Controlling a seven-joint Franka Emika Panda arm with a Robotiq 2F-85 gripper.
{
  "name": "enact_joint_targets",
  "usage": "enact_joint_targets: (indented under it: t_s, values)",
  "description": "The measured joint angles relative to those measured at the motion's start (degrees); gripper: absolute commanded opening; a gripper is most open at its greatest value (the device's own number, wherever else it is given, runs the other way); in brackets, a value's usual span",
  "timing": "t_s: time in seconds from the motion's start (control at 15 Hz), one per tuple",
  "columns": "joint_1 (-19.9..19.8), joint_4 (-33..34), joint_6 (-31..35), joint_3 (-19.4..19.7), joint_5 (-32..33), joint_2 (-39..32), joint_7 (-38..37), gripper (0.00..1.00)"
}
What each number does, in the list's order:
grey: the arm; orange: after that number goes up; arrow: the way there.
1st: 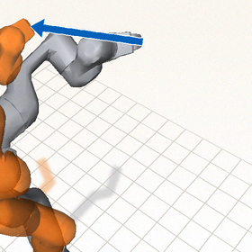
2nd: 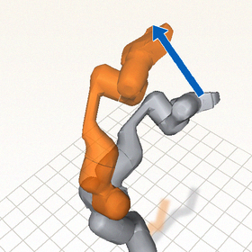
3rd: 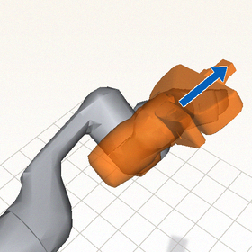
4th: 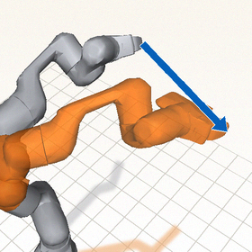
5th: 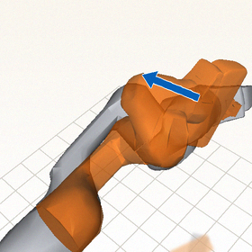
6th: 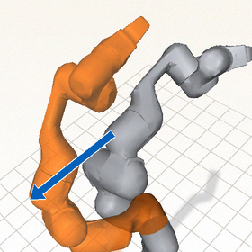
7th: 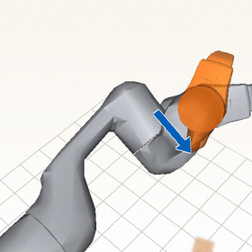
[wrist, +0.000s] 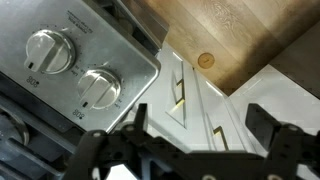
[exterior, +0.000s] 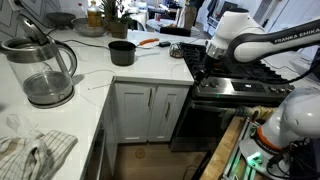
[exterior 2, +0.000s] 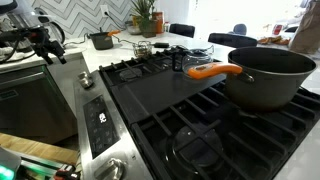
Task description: Remove the pot from the rear right plate onto the front left plate of the stove and spin the pot on the plate anticlockwise once
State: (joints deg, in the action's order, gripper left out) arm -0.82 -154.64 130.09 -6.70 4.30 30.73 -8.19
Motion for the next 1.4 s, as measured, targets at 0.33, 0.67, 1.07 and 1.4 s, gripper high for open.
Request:
enact_joint_targets:
  t_s: [0.33, 0.67, 1.07, 1.4]
  values:
    - [0.0, 0.0, 0.0, 0.0, 0.0, 0.0, 0.0, 1.00]
    - [-2.7, 0.8, 1.4, 1.2, 0.6, 0.7, -3.1, 1.00]
    - [-13.7, 2.8, 8.1, 5.4, 5.2, 2.4, -7.5, 1.00]
    - [-24.4, 4.5, 14.7, 5.6, 13.0, 2.6, -14.4, 1.00]
